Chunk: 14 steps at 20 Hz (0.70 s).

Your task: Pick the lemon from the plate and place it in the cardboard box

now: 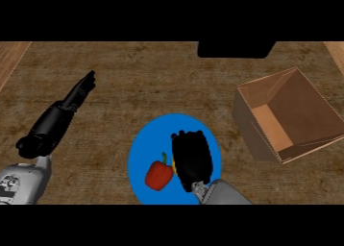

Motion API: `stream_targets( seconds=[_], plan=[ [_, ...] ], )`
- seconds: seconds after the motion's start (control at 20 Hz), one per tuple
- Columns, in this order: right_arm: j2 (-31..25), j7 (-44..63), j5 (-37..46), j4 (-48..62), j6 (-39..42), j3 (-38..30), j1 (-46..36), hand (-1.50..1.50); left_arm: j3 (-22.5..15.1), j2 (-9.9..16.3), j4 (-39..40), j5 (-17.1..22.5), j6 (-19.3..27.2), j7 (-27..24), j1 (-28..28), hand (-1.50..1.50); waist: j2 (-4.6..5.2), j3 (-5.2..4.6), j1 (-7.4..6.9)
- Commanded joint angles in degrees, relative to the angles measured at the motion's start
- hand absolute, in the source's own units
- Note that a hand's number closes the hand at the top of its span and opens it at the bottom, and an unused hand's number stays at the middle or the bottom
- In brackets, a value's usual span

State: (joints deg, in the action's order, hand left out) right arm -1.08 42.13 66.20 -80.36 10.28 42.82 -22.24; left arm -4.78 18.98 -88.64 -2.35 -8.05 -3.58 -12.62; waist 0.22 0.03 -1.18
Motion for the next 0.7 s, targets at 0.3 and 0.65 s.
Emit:
stream_targets(
  seconds=[0.3,0.65],
  plan=[
    [1.1,3.7,-12.1,21.8,-14.6,-7.8,-29.1,1.5,-2.6,-1.7,-0.5,-1.4,-0.9,0.7,-1.3,0.0,0.46,-0.02,-2.91],
    [1.1,16.5,-13.5,20.6,-16.7,-2.8,-40.7,1.5,1.8,0.2,3.6,-0.2,-2.2,0.1,-4.3,0.0,0.02,-0.08,-1.16]
  ],
)
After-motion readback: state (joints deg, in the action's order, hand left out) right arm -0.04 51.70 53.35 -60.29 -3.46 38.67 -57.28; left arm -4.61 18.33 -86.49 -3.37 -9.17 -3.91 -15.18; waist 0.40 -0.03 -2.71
